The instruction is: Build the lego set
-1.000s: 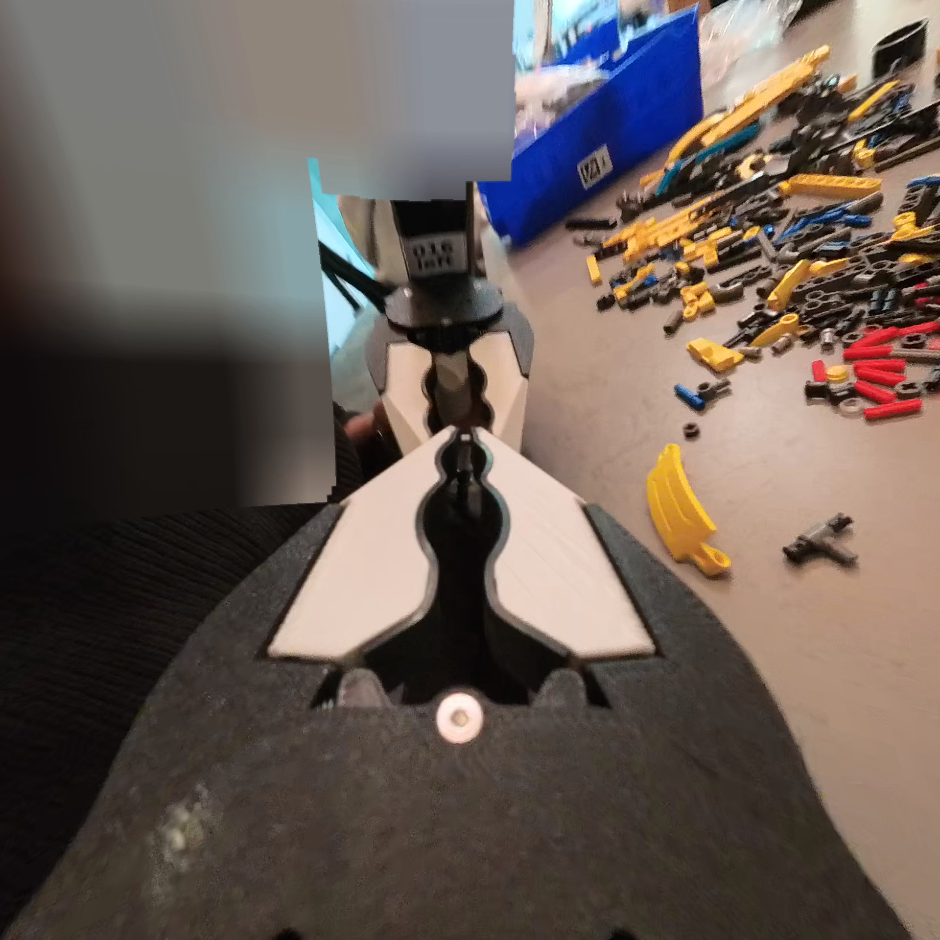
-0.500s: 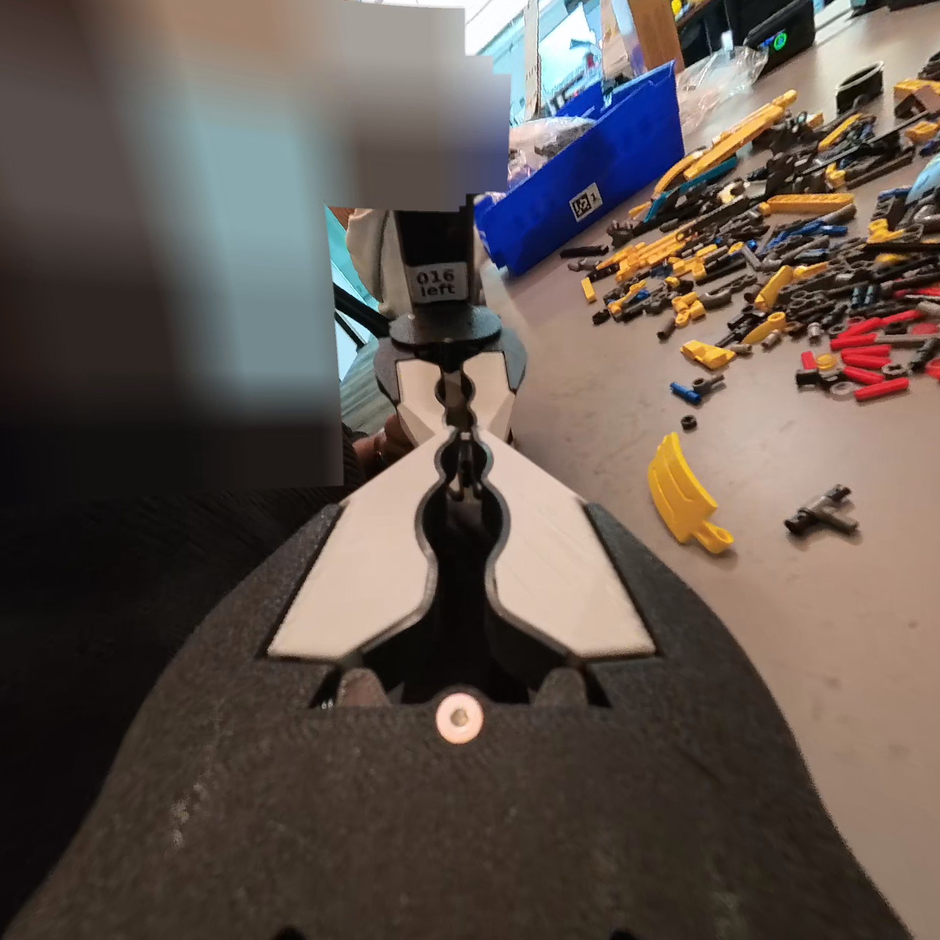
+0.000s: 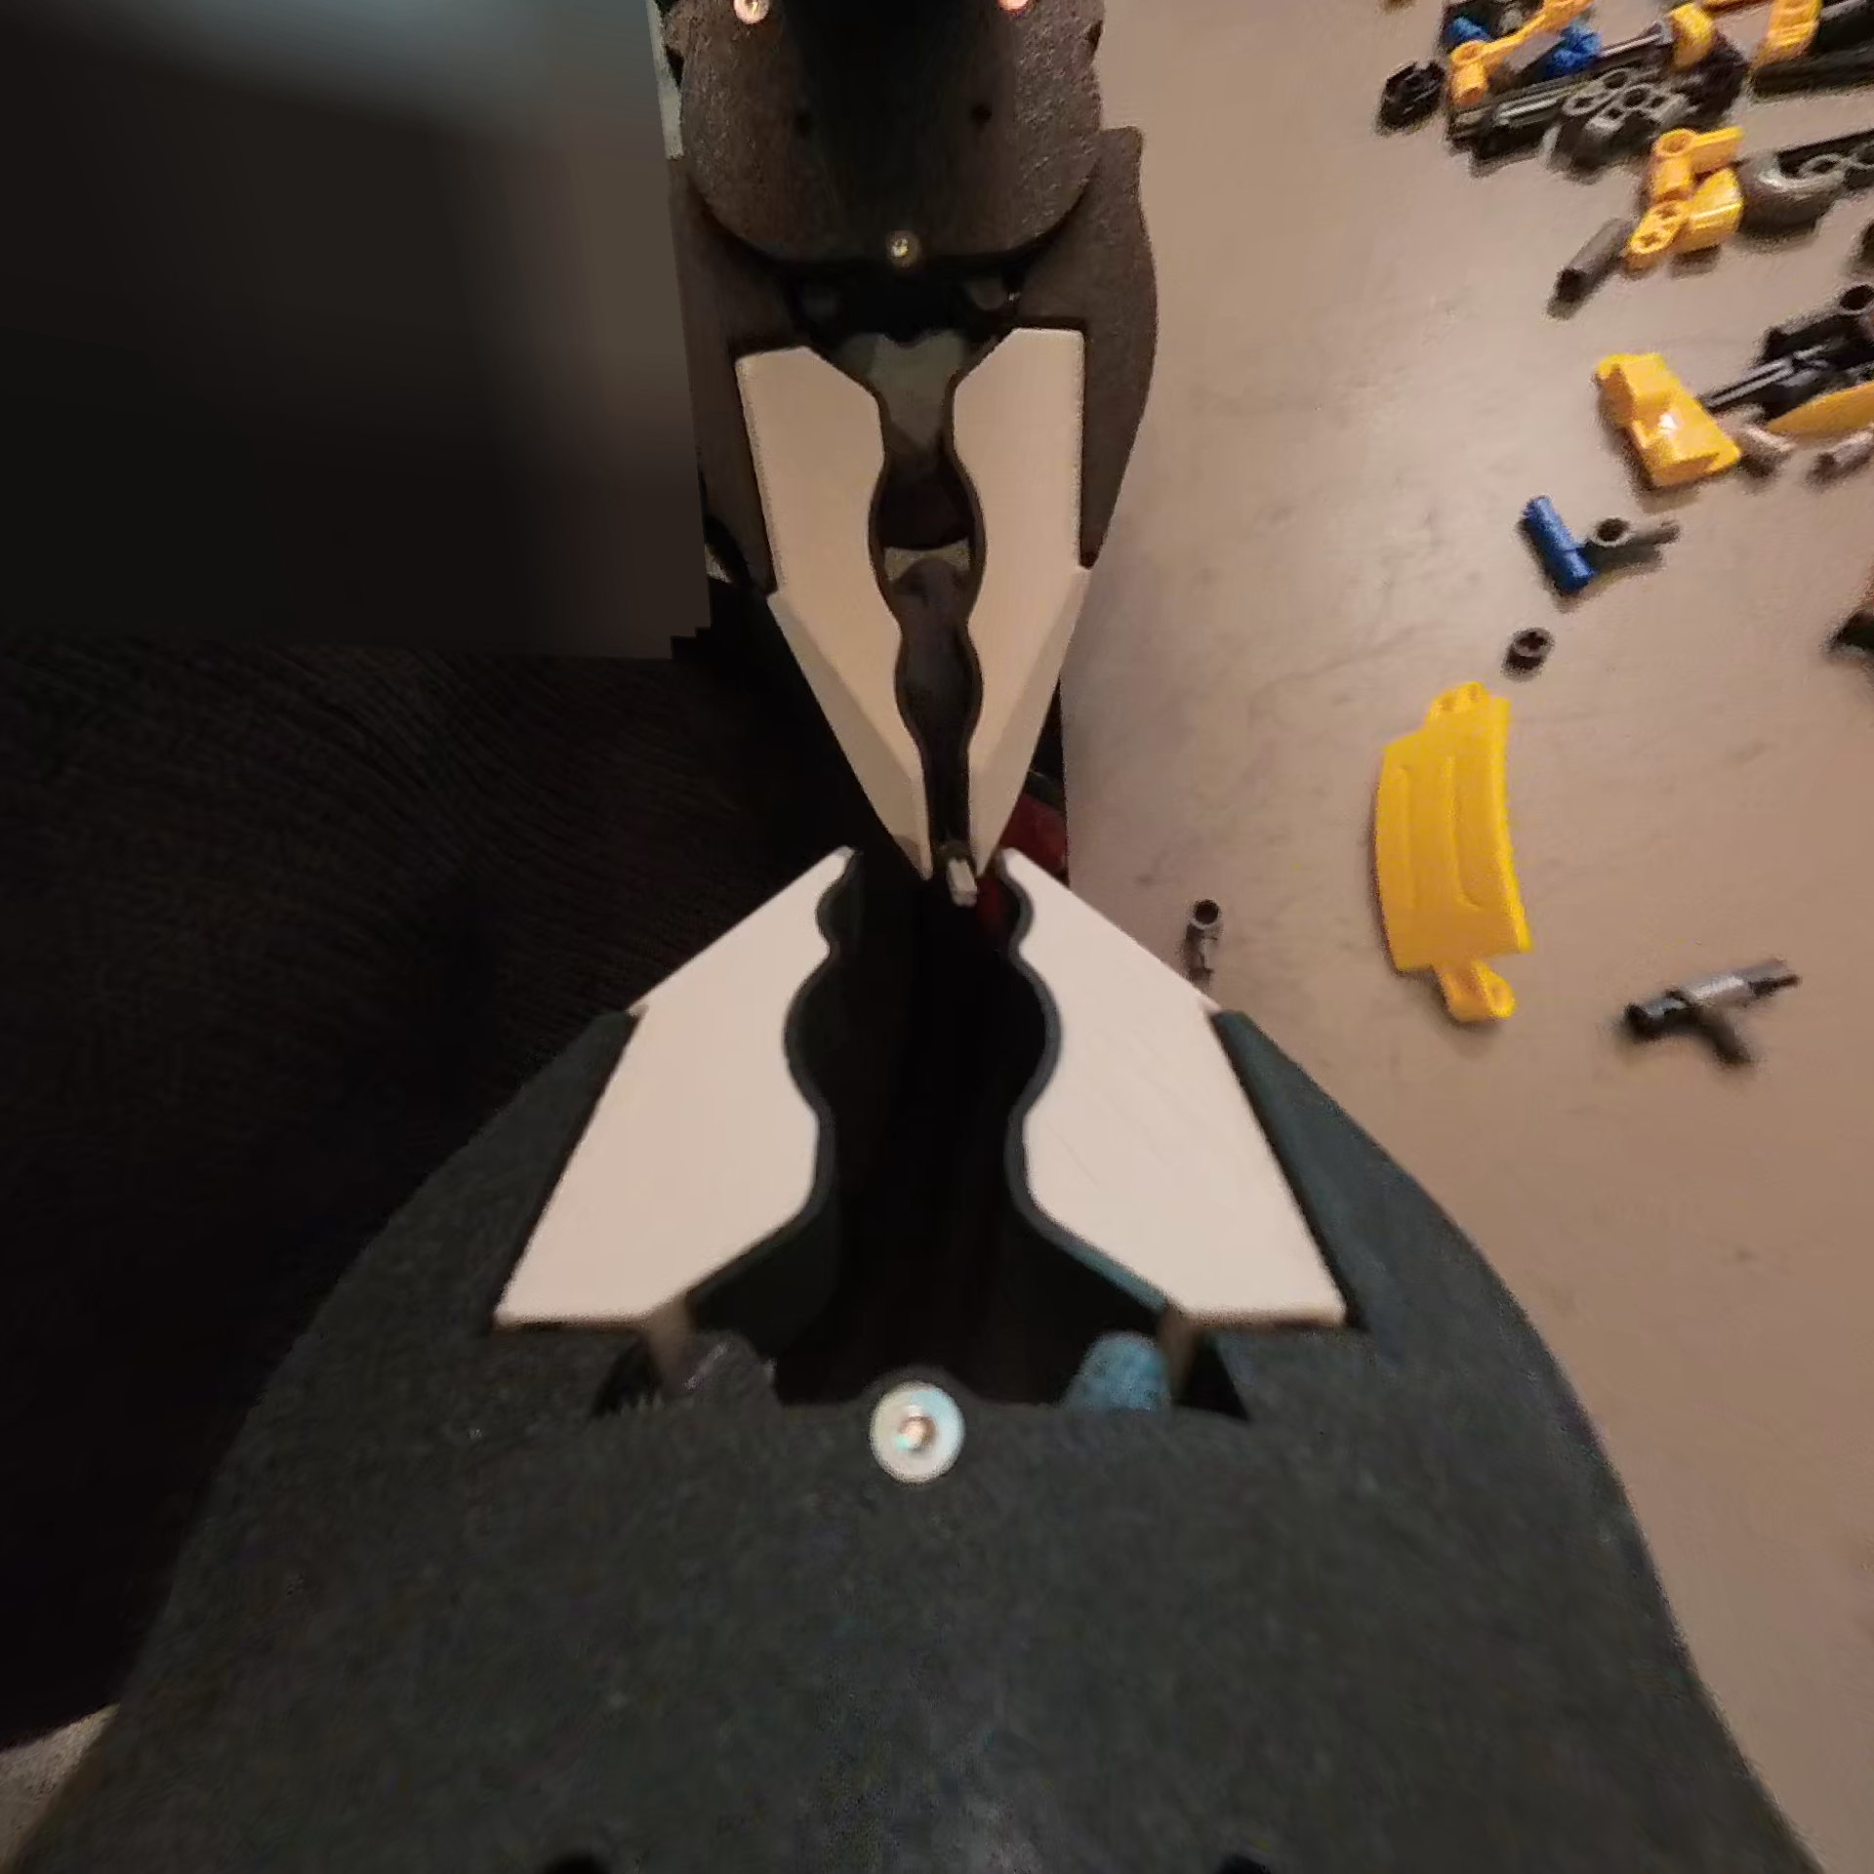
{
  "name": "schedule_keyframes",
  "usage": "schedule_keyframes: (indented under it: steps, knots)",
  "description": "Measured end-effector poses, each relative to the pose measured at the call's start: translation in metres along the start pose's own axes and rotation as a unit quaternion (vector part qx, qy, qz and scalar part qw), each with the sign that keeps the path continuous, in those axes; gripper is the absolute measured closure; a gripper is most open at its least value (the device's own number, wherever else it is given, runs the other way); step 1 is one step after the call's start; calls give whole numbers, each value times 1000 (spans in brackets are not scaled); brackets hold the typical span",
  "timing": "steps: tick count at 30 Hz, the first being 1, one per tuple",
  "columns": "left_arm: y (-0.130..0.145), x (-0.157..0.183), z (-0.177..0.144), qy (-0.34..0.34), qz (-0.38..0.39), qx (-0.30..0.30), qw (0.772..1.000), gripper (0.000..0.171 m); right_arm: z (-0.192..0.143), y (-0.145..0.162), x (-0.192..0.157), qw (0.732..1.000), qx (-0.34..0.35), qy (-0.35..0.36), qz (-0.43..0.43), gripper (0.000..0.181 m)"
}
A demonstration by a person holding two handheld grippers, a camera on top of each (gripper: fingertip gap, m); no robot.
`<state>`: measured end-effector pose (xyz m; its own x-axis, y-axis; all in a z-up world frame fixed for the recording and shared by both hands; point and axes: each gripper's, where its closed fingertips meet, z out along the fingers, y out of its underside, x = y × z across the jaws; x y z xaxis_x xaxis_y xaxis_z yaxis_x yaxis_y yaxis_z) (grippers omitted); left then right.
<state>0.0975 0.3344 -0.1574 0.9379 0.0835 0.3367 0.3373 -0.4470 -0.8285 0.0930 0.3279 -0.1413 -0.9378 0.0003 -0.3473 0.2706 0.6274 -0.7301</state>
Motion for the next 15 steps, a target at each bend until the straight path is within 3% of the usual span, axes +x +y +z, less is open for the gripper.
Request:
schedule_keyframes:
  steps: [9,15]
  knots:
    - [-1,-1,-4,4,2,11,1000,167,5,-2,5,999,-14,21,-42,177]
    - [-9,-18,-30,-41,-33,98,994,158,-14,-12,32,994,-34,106,-22,176]
